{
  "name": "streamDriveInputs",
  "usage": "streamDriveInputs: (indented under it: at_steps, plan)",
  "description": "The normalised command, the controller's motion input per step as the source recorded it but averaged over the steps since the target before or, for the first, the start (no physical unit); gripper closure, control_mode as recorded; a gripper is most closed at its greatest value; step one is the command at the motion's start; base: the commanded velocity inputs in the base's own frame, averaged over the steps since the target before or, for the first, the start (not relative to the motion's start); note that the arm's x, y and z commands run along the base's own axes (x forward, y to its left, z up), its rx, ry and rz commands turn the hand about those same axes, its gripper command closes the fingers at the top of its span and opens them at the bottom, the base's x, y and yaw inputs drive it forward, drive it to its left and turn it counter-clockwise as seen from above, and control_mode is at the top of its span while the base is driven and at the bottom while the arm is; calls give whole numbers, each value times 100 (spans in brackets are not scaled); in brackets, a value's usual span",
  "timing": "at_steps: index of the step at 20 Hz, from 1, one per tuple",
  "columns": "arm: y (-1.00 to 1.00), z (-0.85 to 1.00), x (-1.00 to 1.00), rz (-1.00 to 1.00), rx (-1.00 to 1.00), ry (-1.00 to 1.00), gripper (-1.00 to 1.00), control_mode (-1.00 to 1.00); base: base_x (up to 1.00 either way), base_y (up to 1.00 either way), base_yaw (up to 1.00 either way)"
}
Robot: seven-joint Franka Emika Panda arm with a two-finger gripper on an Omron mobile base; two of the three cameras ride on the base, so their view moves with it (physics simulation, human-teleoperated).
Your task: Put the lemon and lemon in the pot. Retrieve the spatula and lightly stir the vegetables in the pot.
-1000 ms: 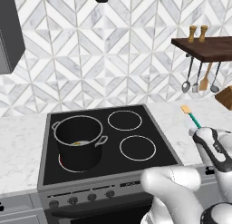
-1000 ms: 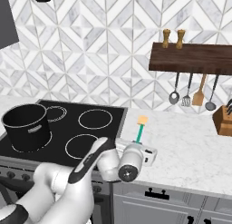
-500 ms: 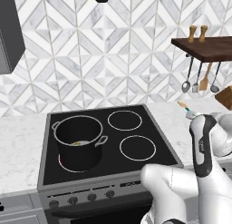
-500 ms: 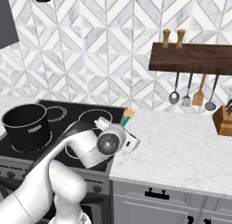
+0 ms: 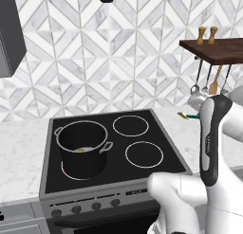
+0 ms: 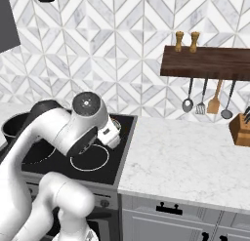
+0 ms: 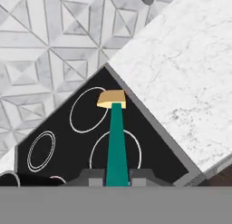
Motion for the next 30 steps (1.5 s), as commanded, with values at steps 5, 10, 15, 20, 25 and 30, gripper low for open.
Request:
streamDriveInputs:
  at_steps: [5,10,15,20,25,30]
  plan:
    - [74,100,-53,0,27,22,100,-100,0,0,0]
    - [98,89,-38,-3,20,16,100,-100,0,0,0]
    - [99,22,-16,-14,11,16,100,-100,0,0,0]
    - [90,-20,12,-19,6,8,100,-100,0,0,0]
    - [83,-18,52,-19,5,1,100,-100,0,0,0]
    - [72,-16,49,-15,13,11,100,-100,0,0,0]
